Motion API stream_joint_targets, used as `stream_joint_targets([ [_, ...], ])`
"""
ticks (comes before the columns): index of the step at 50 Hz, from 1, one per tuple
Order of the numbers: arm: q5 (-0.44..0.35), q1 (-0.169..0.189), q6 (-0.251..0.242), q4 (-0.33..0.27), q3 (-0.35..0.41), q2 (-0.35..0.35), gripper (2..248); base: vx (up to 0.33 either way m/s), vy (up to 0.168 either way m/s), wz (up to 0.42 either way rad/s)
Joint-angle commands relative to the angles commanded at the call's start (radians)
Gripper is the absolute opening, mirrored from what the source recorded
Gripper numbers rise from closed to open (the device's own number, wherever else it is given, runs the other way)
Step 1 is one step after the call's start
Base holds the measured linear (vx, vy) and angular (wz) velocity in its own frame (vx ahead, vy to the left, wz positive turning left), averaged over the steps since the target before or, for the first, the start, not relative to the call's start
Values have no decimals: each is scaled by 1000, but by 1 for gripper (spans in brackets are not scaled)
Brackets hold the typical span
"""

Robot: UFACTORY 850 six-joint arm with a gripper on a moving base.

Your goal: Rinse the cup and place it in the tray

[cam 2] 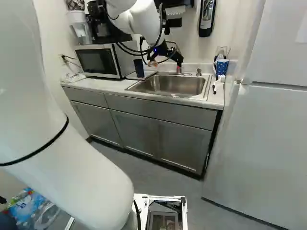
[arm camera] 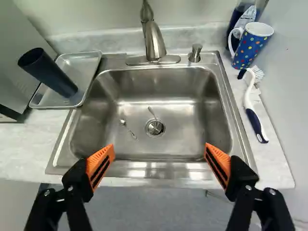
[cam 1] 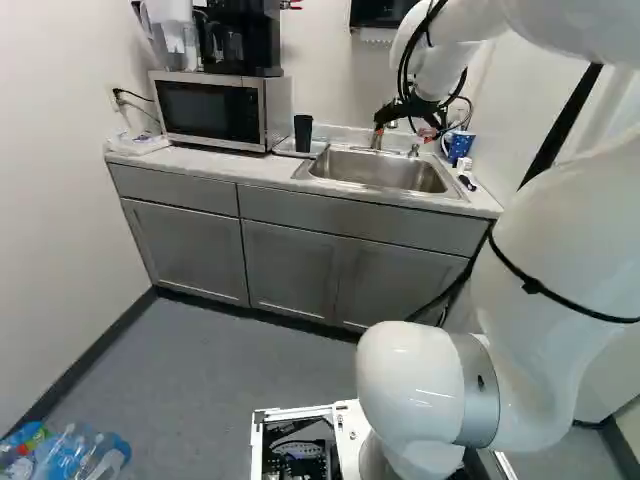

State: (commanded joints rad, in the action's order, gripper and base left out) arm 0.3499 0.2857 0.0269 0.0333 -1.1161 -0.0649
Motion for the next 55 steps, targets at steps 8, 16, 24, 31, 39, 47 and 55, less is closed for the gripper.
stream_joint_targets([
  [8, 0, 0, 0, 0, 0, 0, 247, -67, 48, -6],
  [16, 0, 0, 0, 0, 0, 0, 247, -83, 47, -3],
  [24, 0, 0, 0, 0, 0, 0, 247, -88, 53, -3],
  [31, 0, 0, 0, 0, 0, 0, 247, -100, 59, -6],
  [39, 0, 0, 0, 0, 0, 0, 247, -95, 55, -6],
  [47, 0, 0, 0, 0, 0, 0, 247, -94, 56, -4],
  [55, 0, 0, 0, 0, 0, 0, 247, -94, 56, -4],
])
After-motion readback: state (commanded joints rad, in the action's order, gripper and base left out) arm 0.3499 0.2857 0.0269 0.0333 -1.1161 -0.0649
